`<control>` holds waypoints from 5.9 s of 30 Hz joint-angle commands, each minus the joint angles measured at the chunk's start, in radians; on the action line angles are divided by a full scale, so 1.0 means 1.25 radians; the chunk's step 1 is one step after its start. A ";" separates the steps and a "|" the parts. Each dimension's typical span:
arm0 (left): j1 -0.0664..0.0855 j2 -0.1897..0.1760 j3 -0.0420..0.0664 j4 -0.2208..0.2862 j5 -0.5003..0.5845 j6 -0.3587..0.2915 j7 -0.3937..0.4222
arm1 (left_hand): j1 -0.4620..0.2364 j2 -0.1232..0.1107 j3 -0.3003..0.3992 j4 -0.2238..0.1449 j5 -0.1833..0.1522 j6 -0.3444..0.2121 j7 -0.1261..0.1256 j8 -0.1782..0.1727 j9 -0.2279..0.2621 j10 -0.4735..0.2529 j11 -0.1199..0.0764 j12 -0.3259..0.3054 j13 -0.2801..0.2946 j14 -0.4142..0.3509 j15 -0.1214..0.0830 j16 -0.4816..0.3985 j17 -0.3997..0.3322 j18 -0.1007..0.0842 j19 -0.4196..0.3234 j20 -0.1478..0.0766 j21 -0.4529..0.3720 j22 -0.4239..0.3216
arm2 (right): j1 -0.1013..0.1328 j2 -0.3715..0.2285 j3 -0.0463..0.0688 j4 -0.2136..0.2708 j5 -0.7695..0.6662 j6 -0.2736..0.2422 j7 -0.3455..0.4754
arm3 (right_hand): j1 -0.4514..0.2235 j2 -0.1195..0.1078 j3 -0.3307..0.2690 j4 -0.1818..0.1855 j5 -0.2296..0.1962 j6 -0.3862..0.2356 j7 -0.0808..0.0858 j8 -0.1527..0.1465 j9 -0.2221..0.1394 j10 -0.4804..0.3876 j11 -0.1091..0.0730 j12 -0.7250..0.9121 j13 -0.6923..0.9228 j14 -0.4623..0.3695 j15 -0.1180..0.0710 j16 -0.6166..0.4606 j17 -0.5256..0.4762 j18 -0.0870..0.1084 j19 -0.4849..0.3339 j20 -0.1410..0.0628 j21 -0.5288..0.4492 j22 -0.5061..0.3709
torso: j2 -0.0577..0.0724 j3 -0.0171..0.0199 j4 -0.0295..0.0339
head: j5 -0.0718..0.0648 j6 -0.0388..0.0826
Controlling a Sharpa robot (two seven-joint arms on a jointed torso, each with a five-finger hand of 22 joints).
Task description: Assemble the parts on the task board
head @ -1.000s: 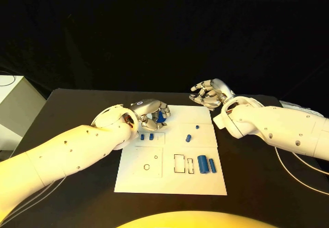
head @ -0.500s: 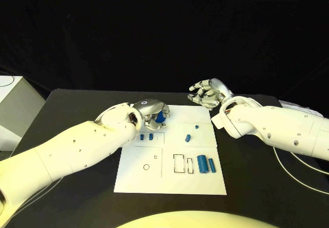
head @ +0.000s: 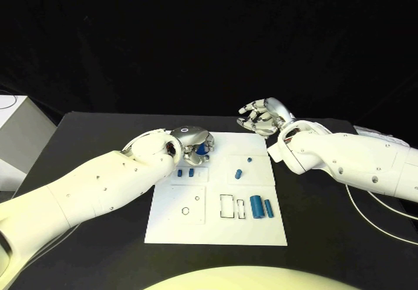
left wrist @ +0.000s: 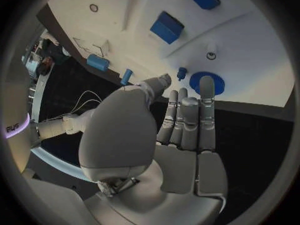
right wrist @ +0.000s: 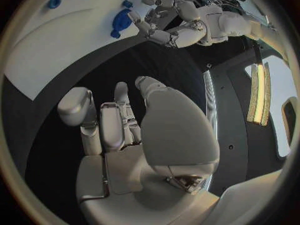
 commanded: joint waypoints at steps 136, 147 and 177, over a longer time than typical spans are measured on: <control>-0.013 -0.132 0.026 0.075 0.025 0.046 -0.007 | -0.021 0.063 0.074 -0.082 -0.003 0.155 0.017 -0.094 0.069 0.259 -0.007 -0.262 -0.039 0.061 0.003 0.075 0.030 0.010 -0.029 -0.005 0.087 0.059 | -0.001 -0.005 0.000 0.004 -0.011 0.007 0.006 | -0.012 -0.011 0.015 0.000 0.009 0.009 -0.002 0.007 0.003 0.007 -0.006 -0.003 -0.009 0.002 -0.006 -0.002 0.003 0.015 0.009 -0.003 -0.001 0.001 | -0.001 0.0002 -0.0002 | 0.010 -0.014; -0.013 -0.122 0.026 0.067 0.025 0.049 -0.007 | -0.021 0.063 0.074 -0.082 -0.003 0.155 0.017 -0.094 0.069 0.259 -0.007 -0.262 -0.039 0.061 0.003 0.075 0.030 0.010 -0.029 -0.005 0.087 0.059 | -0.001 -0.006 0.000 0.005 -0.011 0.006 0.006 | -0.012 -0.011 0.015 0.000 0.009 0.009 -0.002 0.007 0.003 0.007 -0.006 -0.003 -0.009 0.002 -0.006 -0.002 0.003 0.015 0.009 -0.003 -0.001 0.001 | -0.001 0.0002 0.0002 | 0.009 -0.016; -0.013 -0.111 0.024 0.058 0.023 0.079 -0.013 | -0.020 0.064 0.072 -0.083 -0.004 0.158 0.017 -0.095 0.071 0.264 -0.008 -0.267 -0.037 0.061 0.002 0.075 0.030 0.010 -0.029 -0.005 0.086 0.057 | -0.001 -0.005 0.000 0.004 -0.011 0.007 0.006 | -0.012 -0.011 0.015 0.000 0.009 0.009 -0.002 0.007 0.003 0.007 -0.006 -0.003 -0.009 0.002 -0.006 -0.002 0.003 0.015 0.009 -0.003 -0.001 0.001 | -0.001 0.0005 0.0000 | 0.008 -0.022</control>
